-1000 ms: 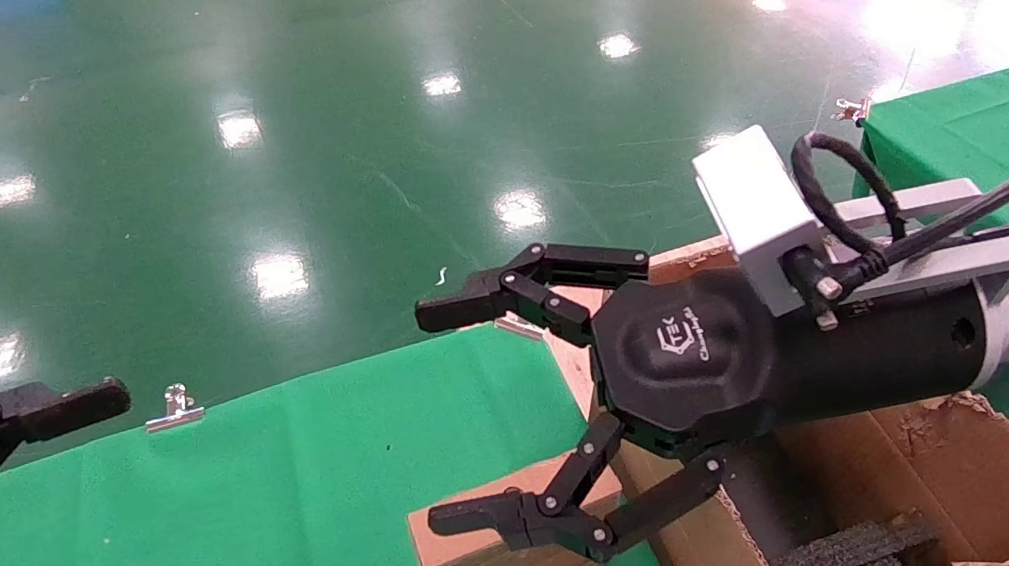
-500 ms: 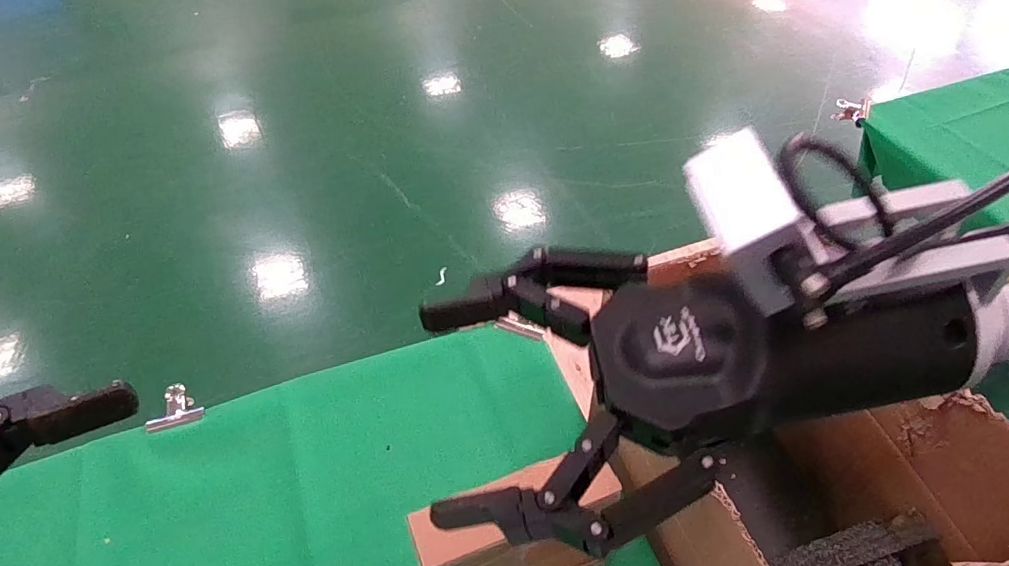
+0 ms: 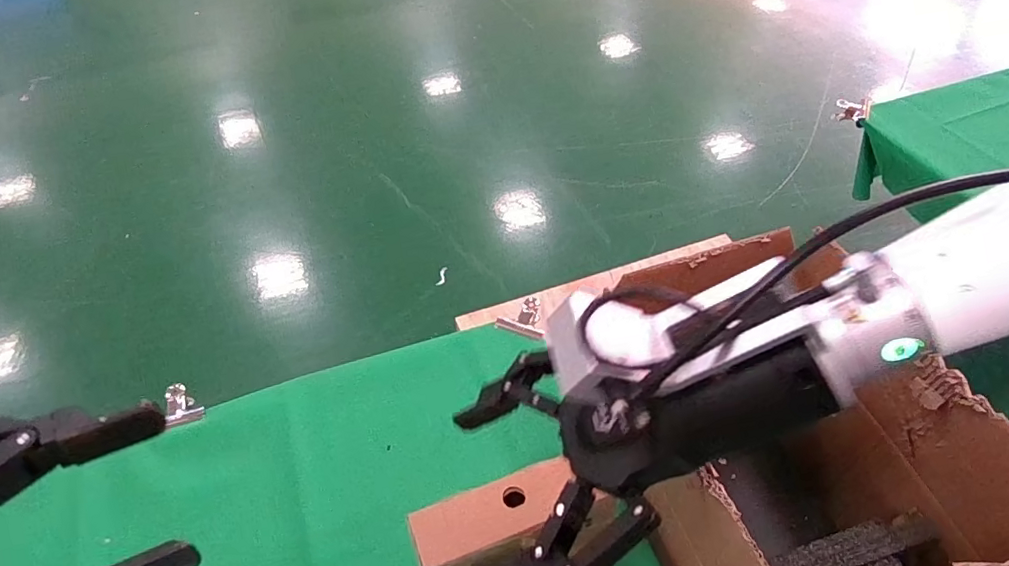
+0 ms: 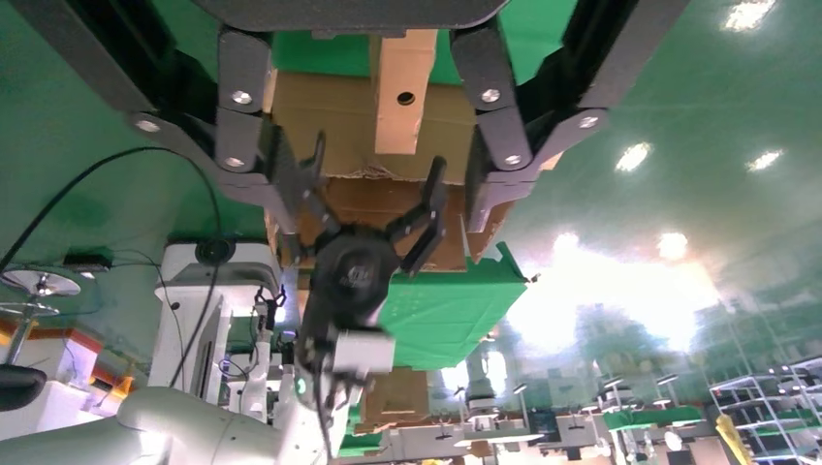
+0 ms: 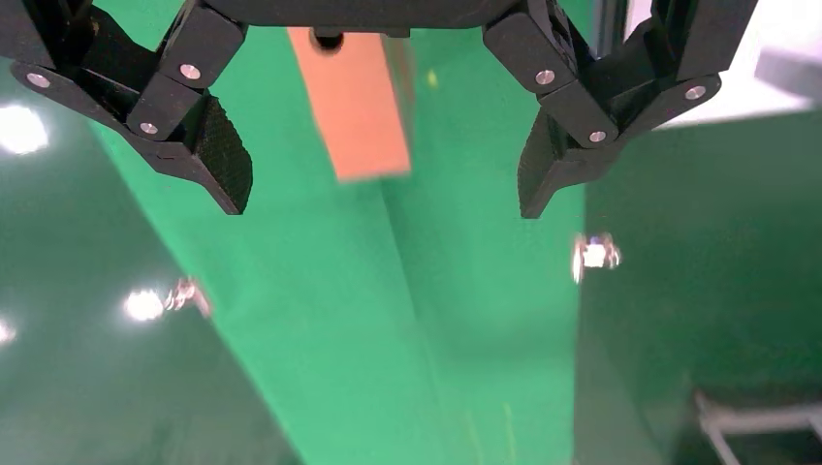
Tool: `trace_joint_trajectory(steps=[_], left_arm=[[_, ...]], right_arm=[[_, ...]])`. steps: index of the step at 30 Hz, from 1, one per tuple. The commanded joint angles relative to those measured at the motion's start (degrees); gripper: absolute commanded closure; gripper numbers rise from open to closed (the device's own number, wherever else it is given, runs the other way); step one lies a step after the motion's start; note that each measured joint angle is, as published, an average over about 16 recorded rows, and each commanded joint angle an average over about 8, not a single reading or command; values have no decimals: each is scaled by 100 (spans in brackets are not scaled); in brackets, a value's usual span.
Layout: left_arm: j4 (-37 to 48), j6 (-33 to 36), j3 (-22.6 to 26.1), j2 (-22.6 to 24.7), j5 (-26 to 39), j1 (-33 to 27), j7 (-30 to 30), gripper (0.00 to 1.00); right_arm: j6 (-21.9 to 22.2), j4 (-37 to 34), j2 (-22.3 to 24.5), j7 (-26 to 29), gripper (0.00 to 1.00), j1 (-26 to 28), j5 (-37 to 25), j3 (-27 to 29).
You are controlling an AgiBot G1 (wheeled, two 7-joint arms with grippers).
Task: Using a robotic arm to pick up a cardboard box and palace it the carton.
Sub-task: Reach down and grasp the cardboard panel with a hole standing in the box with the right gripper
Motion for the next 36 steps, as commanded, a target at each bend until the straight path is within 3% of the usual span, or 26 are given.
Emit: trace_joint_trajectory(steps=[1, 11, 22, 23, 25, 27, 30, 31, 33, 36], left_arm=[[0, 0, 1, 0, -1, 0, 0, 100], [0, -2, 5, -2, -3, -1, 3, 100], [0, -4, 10, -4, -7, -2, 5, 100], [0, -4, 10, -4, -7, -2, 5, 93], [0, -5, 11, -4, -7, -2, 6, 68], [0, -5, 12, -5, -8, -3, 6, 43], [1, -6, 12, -5, -7, -2, 7, 5], [1, -6, 12, -5, -7, -2, 7, 0], [1, -7, 11, -5, -6, -2, 7, 0], [2, -8, 11, -6, -5, -1, 8, 0]], right_arm=[[-62, -64, -115, 38, 0, 163, -317, -165], [-153, -350, -627, -224, 0, 732, -1474, -763], [-296, -664, -1160, -477, 0, 1253, -2306, -1472], [-299, -690, -1199, -505, 0, 1295, -2350, -1541], [-296, -748, -1269, -563, 0, 1367, -2411, -1662], [-287, -818, -1325, -620, 13, 1419, -2432, -1758], [-278, -918, -1387, -689, 49, 1471, -2444, -1856], [-280, -949, -1405, -709, 61, 1482, -2439, -1882], [-285, -998, -1434, -736, 86, 1498, -2428, -1919], [-294, -1038, -1460, -756, 100, 1515, -2421, -1952]])
